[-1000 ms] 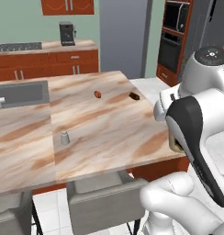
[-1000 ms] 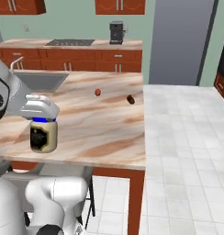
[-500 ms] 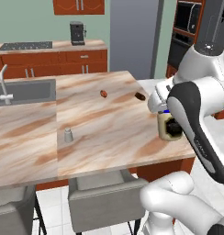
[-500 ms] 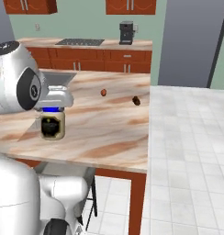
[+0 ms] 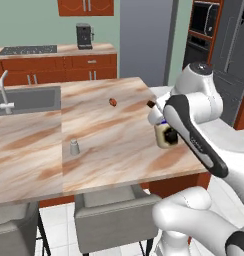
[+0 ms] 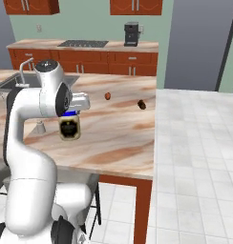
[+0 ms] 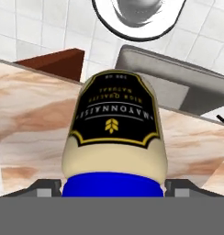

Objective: Move the mayonnaise and shaker from the cabinet to the dining counter.

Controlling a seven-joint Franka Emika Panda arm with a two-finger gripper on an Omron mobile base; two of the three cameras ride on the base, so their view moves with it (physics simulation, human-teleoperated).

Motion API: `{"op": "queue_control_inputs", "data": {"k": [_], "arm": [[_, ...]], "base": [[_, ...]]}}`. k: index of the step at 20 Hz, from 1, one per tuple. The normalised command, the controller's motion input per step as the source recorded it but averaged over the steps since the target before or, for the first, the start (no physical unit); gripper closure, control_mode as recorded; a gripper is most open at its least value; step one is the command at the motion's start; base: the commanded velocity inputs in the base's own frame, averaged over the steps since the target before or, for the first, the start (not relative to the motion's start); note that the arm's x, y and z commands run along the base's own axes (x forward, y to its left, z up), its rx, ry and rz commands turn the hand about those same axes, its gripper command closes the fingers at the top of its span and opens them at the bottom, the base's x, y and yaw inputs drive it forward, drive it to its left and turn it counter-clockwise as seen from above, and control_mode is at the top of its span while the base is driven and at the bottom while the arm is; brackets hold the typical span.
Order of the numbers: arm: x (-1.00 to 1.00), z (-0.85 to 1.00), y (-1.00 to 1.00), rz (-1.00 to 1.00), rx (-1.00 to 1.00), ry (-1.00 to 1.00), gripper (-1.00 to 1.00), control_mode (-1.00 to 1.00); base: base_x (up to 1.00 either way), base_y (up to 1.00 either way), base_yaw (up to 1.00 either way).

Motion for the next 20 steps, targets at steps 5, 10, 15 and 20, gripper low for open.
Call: {"op": "queue_control_inputs", "data": {"k": [5, 10, 15, 20], "arm": [[0.77, -0.41, 0.0, 0.14, 0.02, 0.0, 1.0, -1.0], [0.67, -0.45, 0.0, 0.14, 0.07, 0.0, 1.0, -1.0], [0.37, -0.45, 0.0, 0.15, 0.08, 0.0, 1.0, -1.0], [0.25, -0.49, 0.0, 0.14, 0.06, -0.02, 1.0, -1.0]], "base": [[0.0, 0.0, 0.0], [0.0, 0.0, 0.0], [0.0, 0.0, 0.0], [0.0, 0.0, 0.0]]}}
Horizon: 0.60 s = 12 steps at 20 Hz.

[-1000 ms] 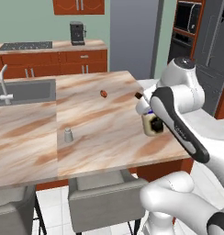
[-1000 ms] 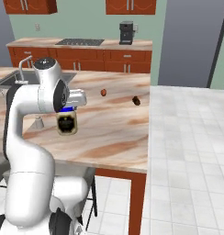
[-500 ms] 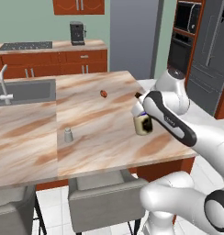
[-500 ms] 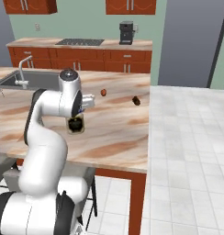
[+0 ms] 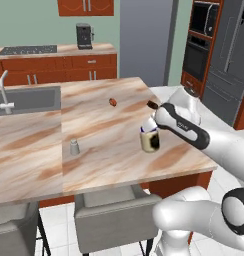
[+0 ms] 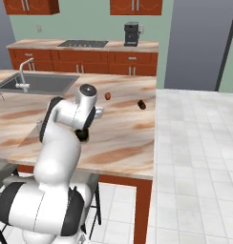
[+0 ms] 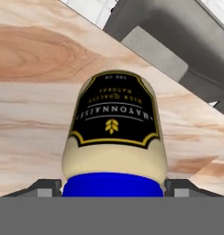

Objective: Move the mayonnaise and shaker from the cabinet to the dining counter.

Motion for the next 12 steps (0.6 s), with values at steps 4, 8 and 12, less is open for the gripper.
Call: {"op": "queue_control_inputs", "data": {"k": [4, 8, 12], "arm": [[0.09, -0.45, 0.0, 0.14, 0.04, -0.1, 1.0, -1.0], [0.03, -0.32, 0.0, 0.14, 0.03, -0.17, 1.0, -1.0], [0.02, -0.26, 0.0, 0.14, 0.02, -0.23, 1.0, -1.0]], "base": [[0.0, 0.0, 0.0], [0.0, 0.0, 0.0], [0.0, 0.0, 0.0]]}}
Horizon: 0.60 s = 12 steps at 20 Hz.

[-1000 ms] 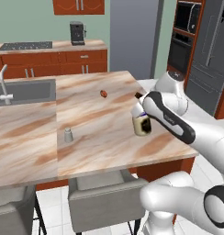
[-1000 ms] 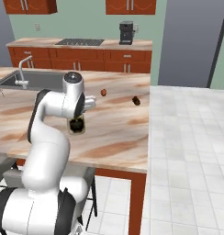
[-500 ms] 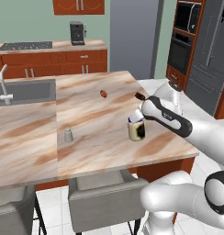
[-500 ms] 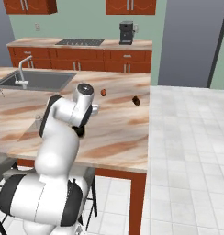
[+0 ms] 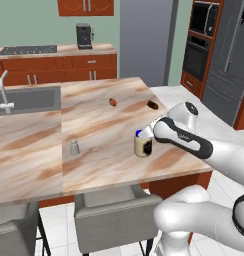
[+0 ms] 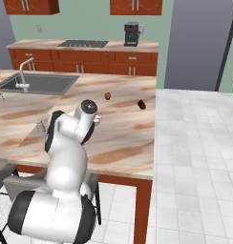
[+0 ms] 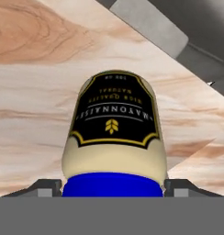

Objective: Move the mayonnaise and shaker from the cabinet to the dining counter.

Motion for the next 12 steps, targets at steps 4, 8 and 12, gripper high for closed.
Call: {"op": "queue_control_inputs", "data": {"k": [4, 8, 12], "arm": [[0.23, -0.21, 0.0, 0.14, 0.01, -0.29, 1.0, -1.0], [0.47, -0.29, 0.0, 0.11, 0.0, -0.25, 1.0, -1.0], [0.6, -0.31, 0.0, 0.06, 0.0, -0.12, 1.0, -1.0]], "base": [[0.0, 0.0, 0.0], [0.0, 0.0, 0.0], [0.0, 0.0, 0.0]]}}
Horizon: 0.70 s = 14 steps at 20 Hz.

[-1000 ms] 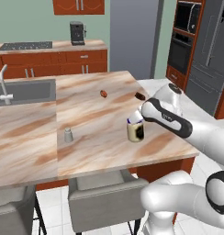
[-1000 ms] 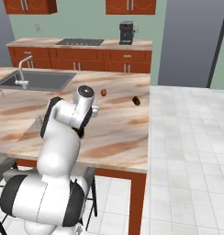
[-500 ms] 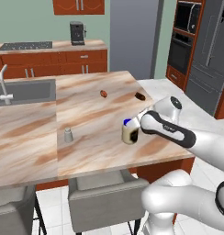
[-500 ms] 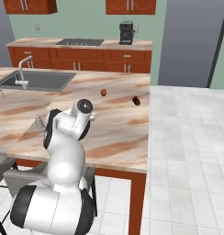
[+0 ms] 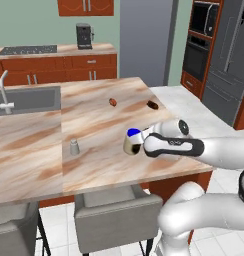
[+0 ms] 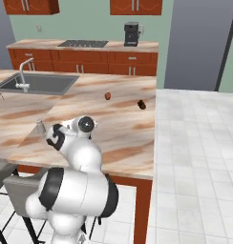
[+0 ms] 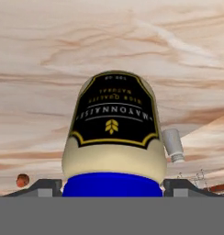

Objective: Move the mayonnaise and shaker from the cabinet to the dining counter.

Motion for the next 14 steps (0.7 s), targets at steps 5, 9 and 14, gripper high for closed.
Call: {"op": "queue_control_inputs", "data": {"k": [5, 9, 14], "arm": [[0.59, -0.32, 0.0, 0.02, -0.06, -0.08, 1.0, -1.0], [0.53, -0.35, 0.0, 0.0, -0.09, -0.05, 1.0, -1.0], [0.44, -0.33, 0.0, 0.0, -0.08, -0.01, 1.0, -1.0]], "base": [[0.0, 0.0, 0.0], [0.0, 0.0, 0.0], [0.0, 0.0, 0.0]]}}
